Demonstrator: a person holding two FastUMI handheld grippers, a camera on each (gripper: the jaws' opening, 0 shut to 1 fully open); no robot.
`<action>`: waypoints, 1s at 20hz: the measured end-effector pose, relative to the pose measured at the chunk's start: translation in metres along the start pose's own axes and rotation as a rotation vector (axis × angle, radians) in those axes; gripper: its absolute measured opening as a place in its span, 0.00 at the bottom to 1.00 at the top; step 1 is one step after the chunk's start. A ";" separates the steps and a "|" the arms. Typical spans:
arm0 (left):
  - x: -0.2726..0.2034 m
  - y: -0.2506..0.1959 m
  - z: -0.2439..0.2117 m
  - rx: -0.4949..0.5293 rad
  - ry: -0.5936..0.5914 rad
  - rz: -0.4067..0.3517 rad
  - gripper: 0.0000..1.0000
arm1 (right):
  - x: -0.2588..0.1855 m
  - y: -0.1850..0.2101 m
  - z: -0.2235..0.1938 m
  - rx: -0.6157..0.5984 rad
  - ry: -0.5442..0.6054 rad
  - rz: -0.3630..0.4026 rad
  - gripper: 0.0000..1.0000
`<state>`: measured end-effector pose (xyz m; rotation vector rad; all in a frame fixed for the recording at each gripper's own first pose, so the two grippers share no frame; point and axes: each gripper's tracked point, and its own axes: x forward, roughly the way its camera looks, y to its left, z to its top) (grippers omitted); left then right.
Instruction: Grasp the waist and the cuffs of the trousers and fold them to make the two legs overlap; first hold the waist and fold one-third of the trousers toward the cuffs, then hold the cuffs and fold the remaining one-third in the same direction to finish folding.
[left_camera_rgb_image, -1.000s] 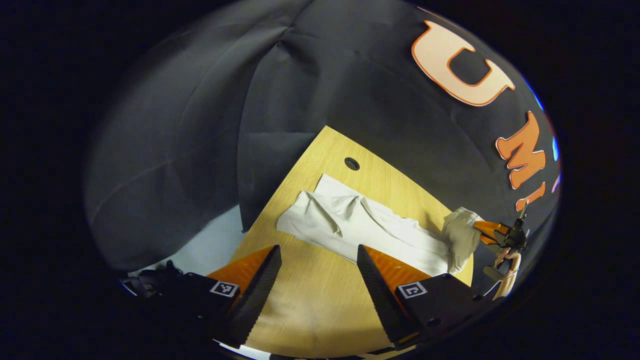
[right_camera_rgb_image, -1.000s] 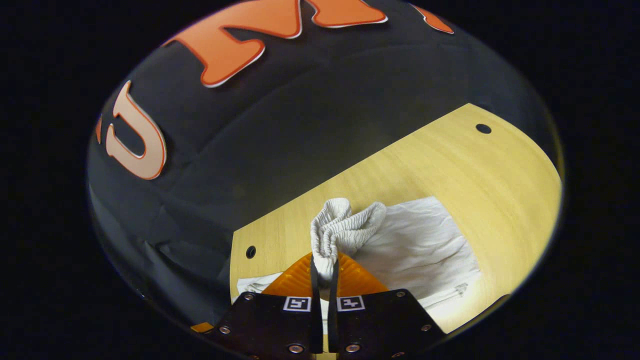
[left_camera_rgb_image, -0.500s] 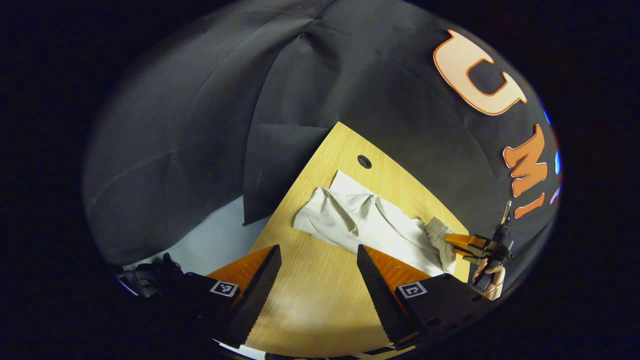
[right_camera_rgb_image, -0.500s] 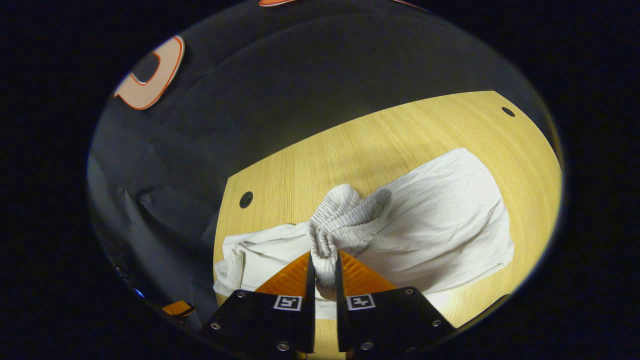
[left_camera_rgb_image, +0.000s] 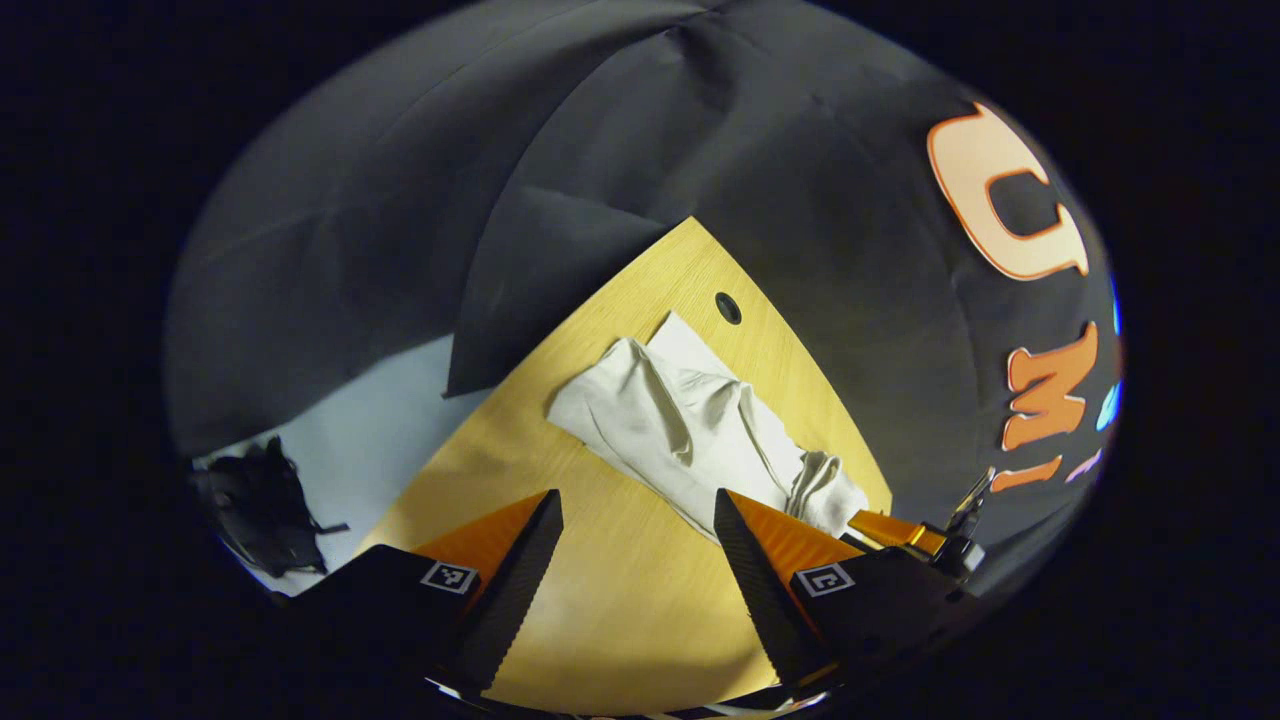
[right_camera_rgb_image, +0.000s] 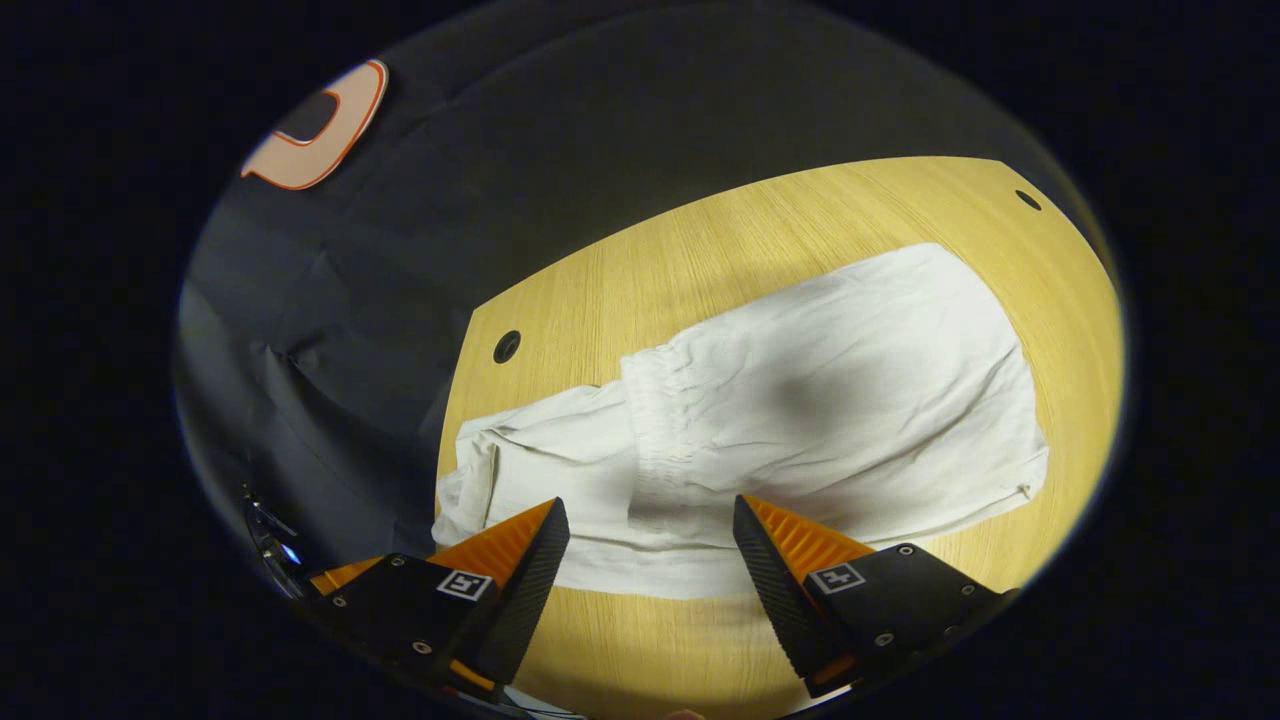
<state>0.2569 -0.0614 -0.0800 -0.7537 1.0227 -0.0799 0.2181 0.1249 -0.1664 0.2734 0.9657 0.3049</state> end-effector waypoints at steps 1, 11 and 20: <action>-0.001 0.000 0.001 -0.023 0.005 -0.001 1.00 | -0.003 -0.003 0.000 0.014 0.001 0.009 0.99; 0.021 -0.002 0.006 -0.255 0.012 -0.034 1.00 | -0.027 -0.056 0.013 0.118 -0.005 0.012 0.99; 0.059 -0.026 0.030 -0.379 -0.022 -0.120 0.99 | -0.041 -0.093 0.034 0.202 -0.025 0.016 0.99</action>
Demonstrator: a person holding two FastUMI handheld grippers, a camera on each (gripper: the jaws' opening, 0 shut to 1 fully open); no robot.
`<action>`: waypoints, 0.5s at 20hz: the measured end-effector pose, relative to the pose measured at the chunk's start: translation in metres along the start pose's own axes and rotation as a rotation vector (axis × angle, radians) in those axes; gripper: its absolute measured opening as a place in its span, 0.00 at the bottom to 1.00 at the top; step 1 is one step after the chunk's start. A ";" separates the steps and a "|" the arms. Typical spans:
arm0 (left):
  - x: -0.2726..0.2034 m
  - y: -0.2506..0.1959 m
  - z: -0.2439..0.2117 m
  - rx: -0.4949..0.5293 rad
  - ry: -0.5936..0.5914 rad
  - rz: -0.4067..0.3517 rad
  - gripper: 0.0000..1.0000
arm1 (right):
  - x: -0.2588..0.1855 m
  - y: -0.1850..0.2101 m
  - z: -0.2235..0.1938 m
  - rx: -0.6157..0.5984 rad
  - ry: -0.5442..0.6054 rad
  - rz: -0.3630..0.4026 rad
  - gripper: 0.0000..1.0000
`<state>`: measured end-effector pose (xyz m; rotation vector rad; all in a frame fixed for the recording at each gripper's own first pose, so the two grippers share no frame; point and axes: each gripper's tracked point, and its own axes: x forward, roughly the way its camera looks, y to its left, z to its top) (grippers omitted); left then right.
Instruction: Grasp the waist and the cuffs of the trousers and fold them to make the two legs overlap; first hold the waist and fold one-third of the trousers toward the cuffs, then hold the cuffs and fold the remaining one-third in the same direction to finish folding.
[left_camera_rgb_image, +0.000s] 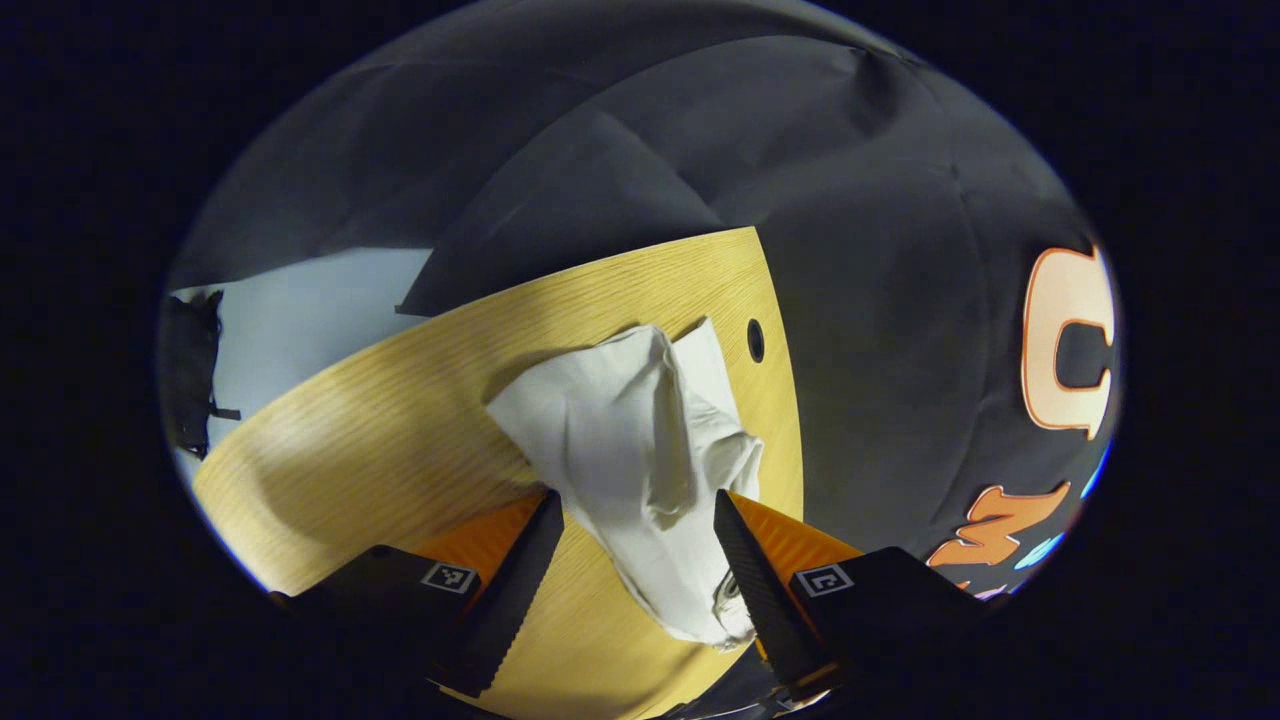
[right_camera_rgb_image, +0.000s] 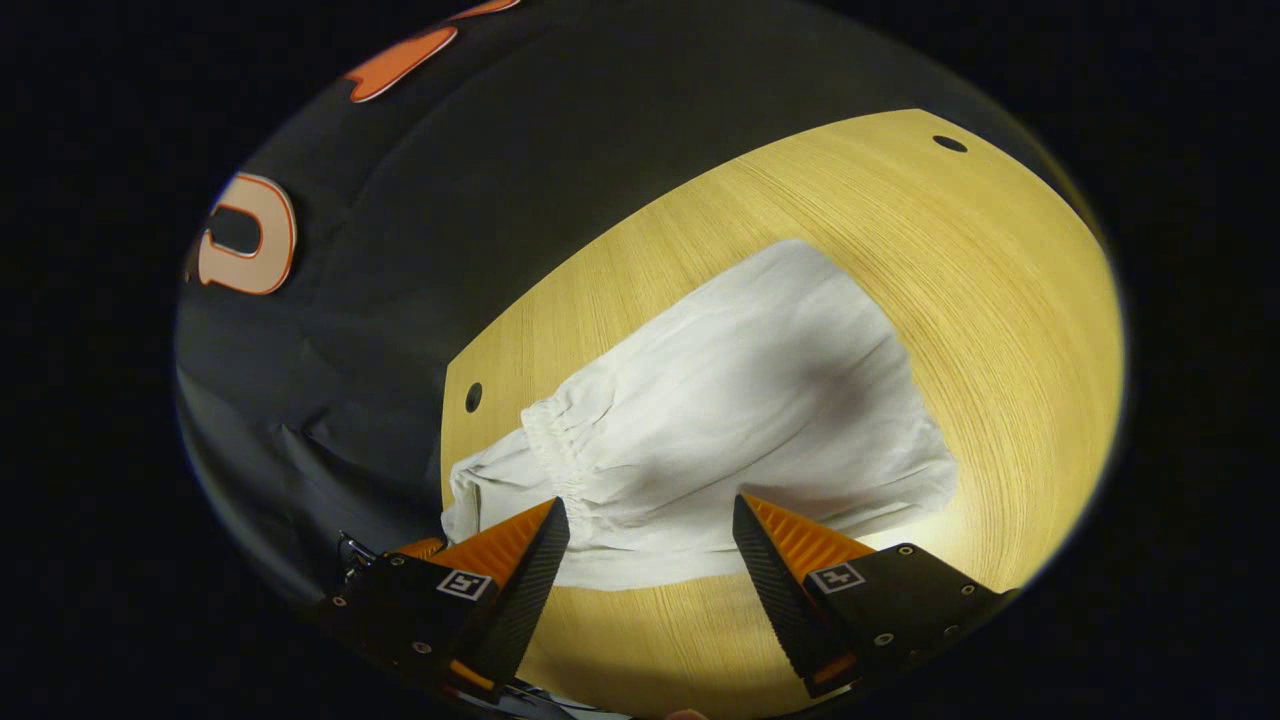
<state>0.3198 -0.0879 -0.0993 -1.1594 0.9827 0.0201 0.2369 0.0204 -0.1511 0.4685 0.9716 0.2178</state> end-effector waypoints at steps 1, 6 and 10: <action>0.005 -0.003 0.004 -0.016 -0.007 -0.010 1.00 | -0.003 -0.004 0.003 0.008 -0.001 -0.001 0.99; 0.030 -0.001 0.010 0.014 -0.005 0.029 0.76 | -0.015 -0.024 0.010 0.046 -0.021 -0.009 0.99; 0.051 -0.004 0.011 0.065 -0.015 0.094 0.13 | -0.028 -0.042 0.017 0.062 -0.047 -0.018 0.99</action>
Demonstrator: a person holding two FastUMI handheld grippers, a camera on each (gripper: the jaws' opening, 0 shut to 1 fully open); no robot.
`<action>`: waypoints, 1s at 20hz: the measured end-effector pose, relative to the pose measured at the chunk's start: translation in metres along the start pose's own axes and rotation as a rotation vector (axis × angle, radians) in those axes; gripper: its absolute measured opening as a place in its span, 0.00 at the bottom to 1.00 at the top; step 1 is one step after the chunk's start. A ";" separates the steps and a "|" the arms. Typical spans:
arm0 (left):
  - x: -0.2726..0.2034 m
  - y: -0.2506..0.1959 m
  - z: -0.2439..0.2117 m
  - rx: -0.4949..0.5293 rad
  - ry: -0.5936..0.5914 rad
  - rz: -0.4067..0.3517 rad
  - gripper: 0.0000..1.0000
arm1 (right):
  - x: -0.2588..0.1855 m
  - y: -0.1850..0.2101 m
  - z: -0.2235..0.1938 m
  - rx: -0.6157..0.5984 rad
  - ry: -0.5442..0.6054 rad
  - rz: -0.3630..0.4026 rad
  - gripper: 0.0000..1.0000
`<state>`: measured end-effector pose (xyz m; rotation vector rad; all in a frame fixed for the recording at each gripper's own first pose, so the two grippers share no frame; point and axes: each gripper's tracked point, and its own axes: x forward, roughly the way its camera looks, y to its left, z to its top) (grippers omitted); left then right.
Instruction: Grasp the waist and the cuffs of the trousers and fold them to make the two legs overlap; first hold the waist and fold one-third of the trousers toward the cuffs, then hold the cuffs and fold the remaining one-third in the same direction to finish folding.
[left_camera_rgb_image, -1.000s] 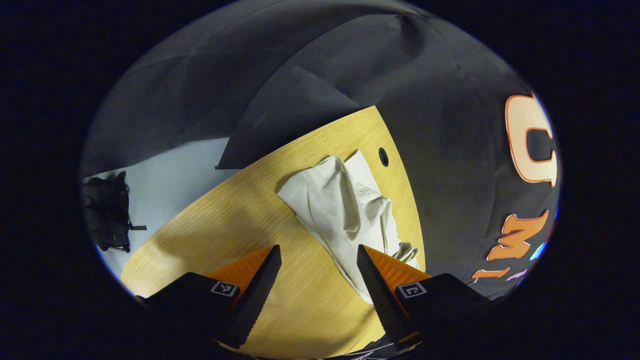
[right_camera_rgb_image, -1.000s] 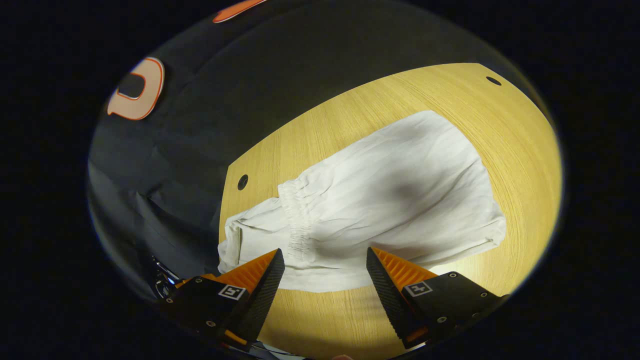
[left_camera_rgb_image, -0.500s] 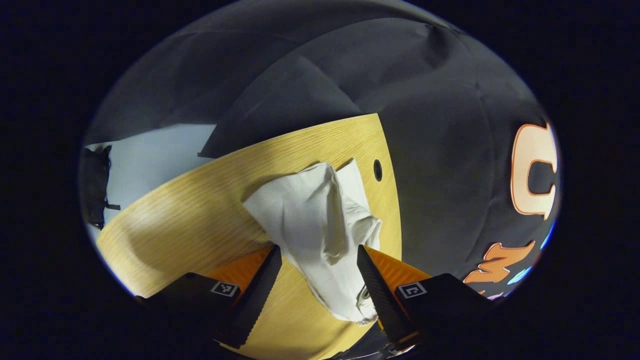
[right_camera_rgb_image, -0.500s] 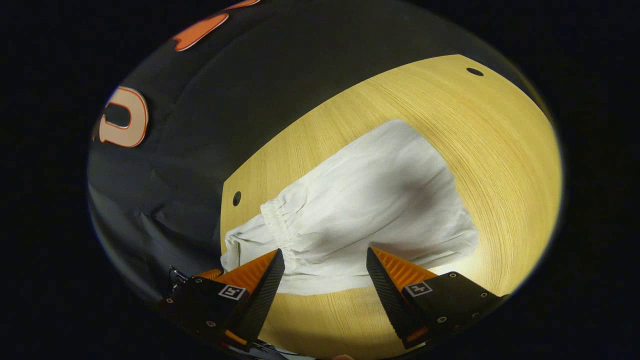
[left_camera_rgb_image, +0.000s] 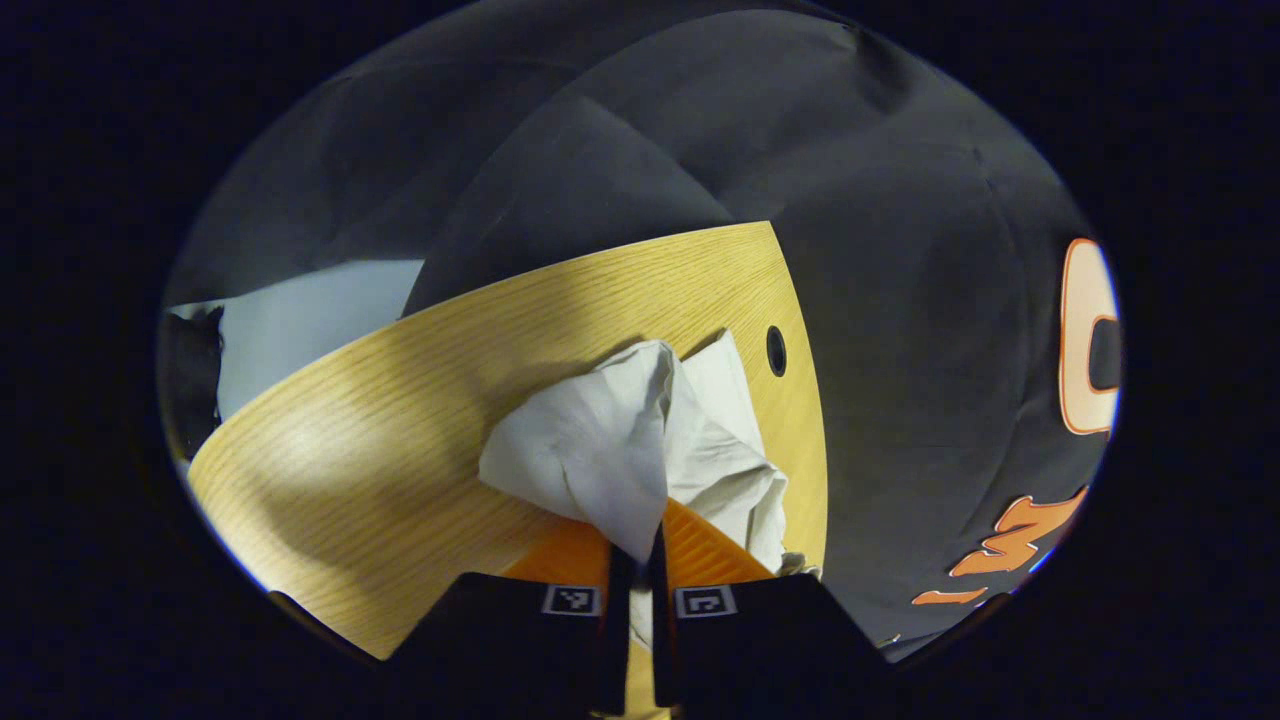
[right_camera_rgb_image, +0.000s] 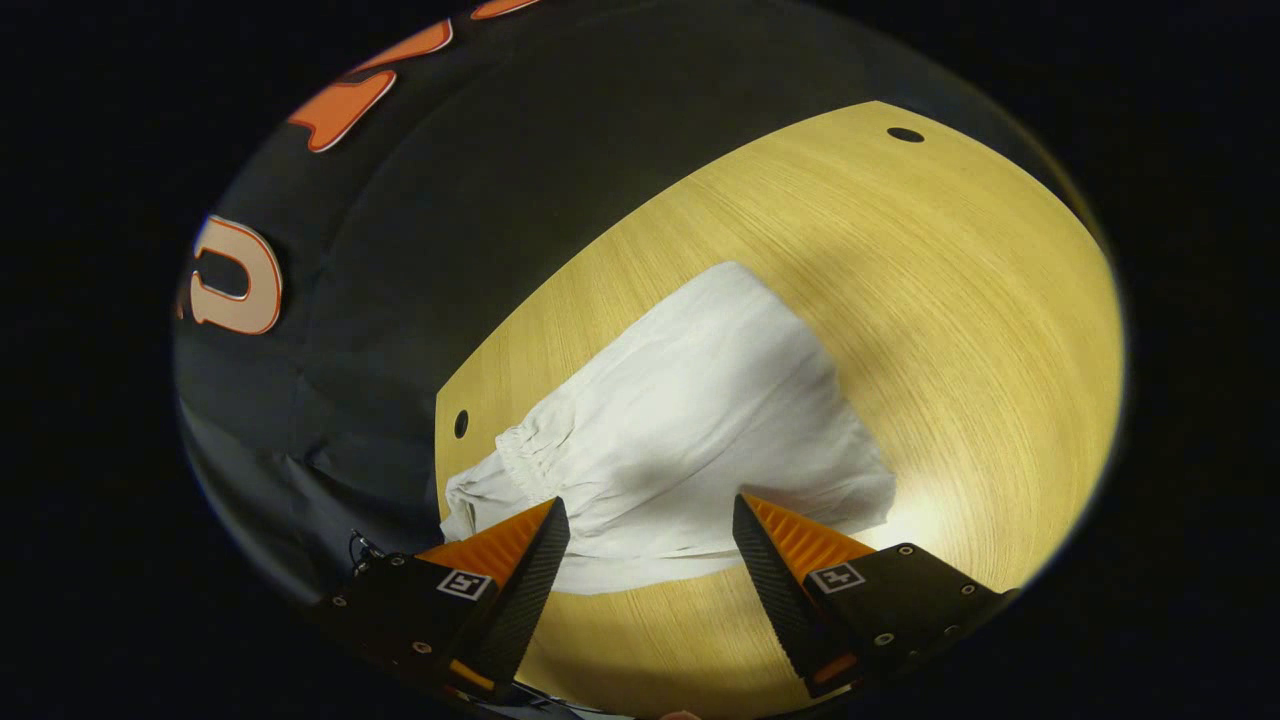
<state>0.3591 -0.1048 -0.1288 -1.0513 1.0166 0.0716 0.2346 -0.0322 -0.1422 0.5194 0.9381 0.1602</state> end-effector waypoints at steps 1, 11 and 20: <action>-0.005 -0.008 0.000 0.020 -0.013 -0.021 0.11 | -0.003 -0.004 0.002 0.001 -0.006 -0.003 0.99; -0.077 -0.144 -0.016 0.428 -0.119 -0.139 0.04 | -0.018 -0.021 0.010 0.012 -0.055 0.029 0.99; -0.089 -0.254 -0.087 0.631 -0.118 -0.225 0.04 | -0.048 -0.073 0.035 0.051 -0.097 0.042 0.99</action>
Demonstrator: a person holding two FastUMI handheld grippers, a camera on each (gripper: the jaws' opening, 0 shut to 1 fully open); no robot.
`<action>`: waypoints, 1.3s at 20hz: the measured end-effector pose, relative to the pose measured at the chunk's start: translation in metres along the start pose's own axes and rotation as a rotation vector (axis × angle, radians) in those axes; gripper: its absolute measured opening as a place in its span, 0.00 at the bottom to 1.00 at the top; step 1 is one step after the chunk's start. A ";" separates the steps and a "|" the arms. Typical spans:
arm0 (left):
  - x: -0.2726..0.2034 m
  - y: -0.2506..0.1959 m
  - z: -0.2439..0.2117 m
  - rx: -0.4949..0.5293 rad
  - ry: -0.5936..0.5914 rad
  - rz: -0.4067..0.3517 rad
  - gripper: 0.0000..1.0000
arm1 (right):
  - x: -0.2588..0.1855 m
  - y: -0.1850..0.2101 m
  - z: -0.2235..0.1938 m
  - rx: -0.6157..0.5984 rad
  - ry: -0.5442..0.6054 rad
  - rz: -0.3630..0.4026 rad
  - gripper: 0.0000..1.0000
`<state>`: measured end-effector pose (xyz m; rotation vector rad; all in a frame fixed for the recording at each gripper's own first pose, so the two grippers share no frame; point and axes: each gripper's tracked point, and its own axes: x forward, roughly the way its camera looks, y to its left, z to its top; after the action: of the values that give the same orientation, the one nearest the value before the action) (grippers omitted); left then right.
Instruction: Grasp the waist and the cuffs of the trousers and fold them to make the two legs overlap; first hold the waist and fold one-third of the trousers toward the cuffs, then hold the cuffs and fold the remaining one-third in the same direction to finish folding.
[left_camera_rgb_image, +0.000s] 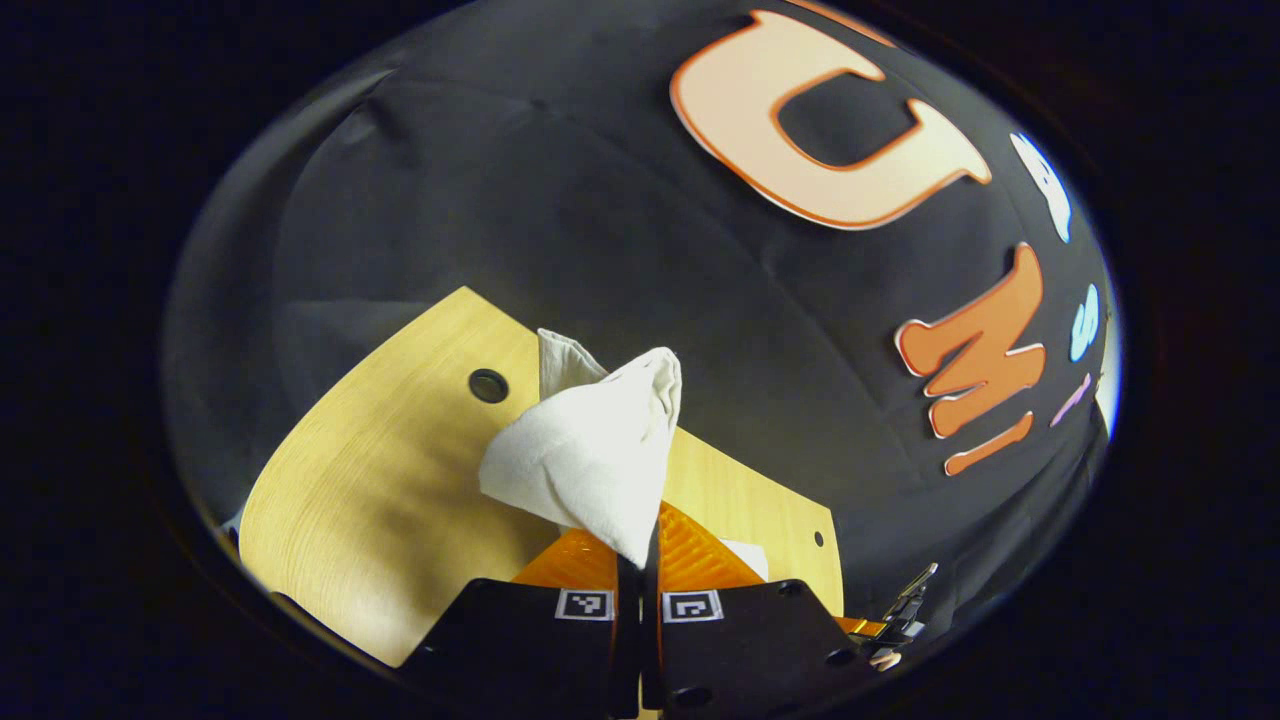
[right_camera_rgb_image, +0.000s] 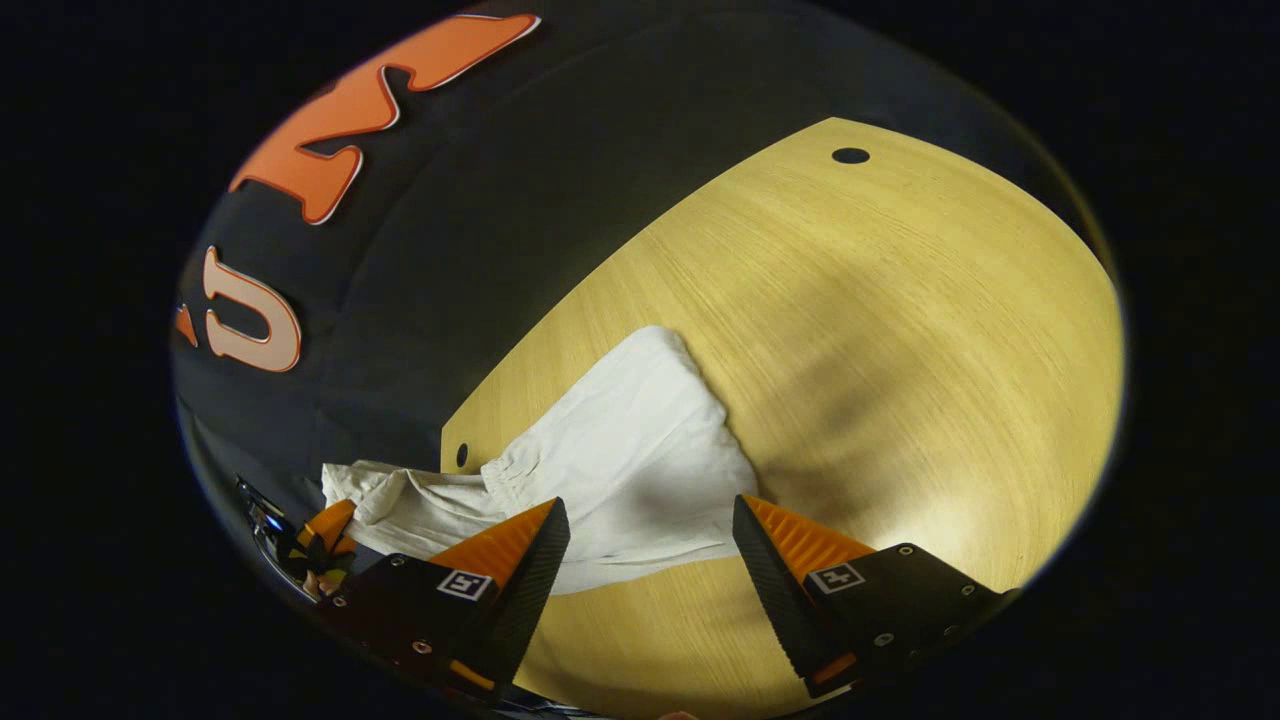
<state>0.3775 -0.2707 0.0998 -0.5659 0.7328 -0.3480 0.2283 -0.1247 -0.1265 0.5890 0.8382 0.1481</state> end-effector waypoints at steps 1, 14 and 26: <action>0.003 -0.013 -0.003 0.014 0.006 -0.009 0.04 | -0.006 -0.007 0.005 0.013 -0.002 0.004 0.99; 0.068 -0.145 -0.102 0.183 0.174 -0.081 0.04 | -0.037 -0.104 0.045 0.132 -0.041 -0.018 0.99; 0.130 -0.180 -0.222 0.353 0.411 -0.060 0.04 | -0.055 -0.164 0.044 0.211 -0.032 -0.060 0.99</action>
<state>0.2918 -0.5569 0.0043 -0.1802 1.0226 -0.6456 0.2077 -0.2992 -0.1570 0.7615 0.8451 -0.0045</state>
